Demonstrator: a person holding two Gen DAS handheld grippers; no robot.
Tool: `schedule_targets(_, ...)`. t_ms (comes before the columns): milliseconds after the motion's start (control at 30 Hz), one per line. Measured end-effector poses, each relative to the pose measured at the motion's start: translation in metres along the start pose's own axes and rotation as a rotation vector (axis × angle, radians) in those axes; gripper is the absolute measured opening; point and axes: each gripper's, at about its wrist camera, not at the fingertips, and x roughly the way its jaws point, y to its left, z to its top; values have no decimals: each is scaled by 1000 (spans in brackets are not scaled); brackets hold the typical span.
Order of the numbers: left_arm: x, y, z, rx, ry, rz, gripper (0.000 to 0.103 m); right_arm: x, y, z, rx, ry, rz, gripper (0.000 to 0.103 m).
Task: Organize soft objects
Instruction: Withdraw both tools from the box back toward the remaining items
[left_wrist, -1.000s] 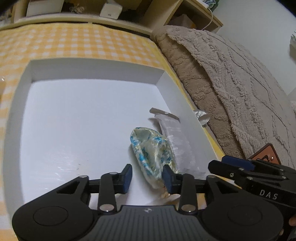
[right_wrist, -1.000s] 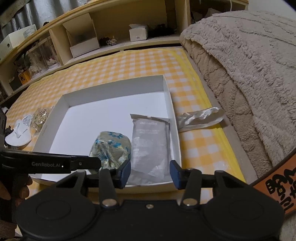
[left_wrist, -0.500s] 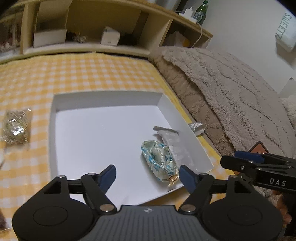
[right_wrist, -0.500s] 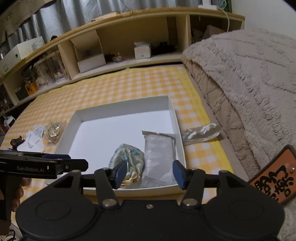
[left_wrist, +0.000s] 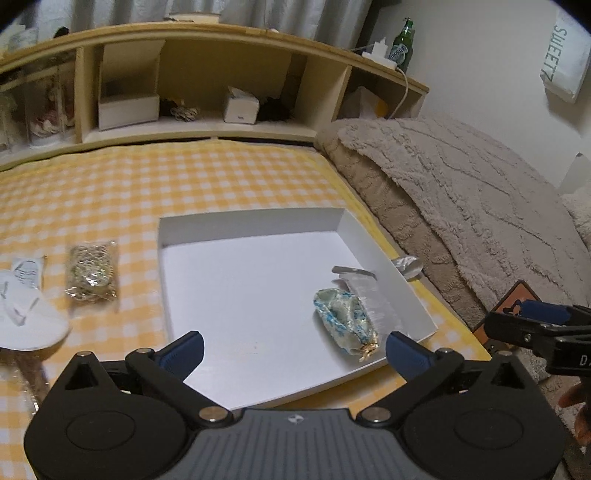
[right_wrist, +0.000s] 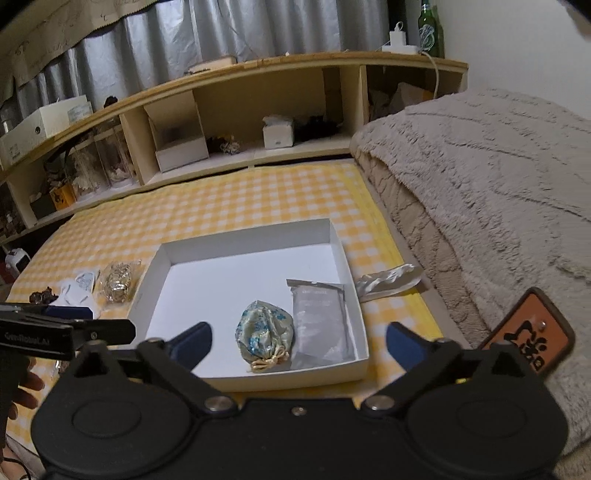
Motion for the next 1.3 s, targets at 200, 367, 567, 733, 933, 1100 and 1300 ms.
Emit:
schedule_targets(200,-18,7,-3,-10,-35,4,103,-16,8,-3,-7,-10,-38,103)
schedule_targets(367,-30,13,-4,-7,-56,9,103,-23,13,-3,-4,-13,-46,103)
schedule_targets(567,-47,31,-3,-15,-87,30,103,-26,26,2,-20,-19,-64,103)
schedule_targets(733,-60,55,-4,-14,-109,61,103,-19,37,5,-17,-29,-60,103)
schedule_targets(933,-77,94,-4,-39,-131,119,103,-6,61,13,-43,-30,-49,103)
schedule_targets(1100,-93,131,-1,-61,-151,181,103,1,85,23,-79,-43,-26,103)
schedule_targets(1300,-108,176,0,-96,-152,272,103,15,118,33,-116,-50,17,103)
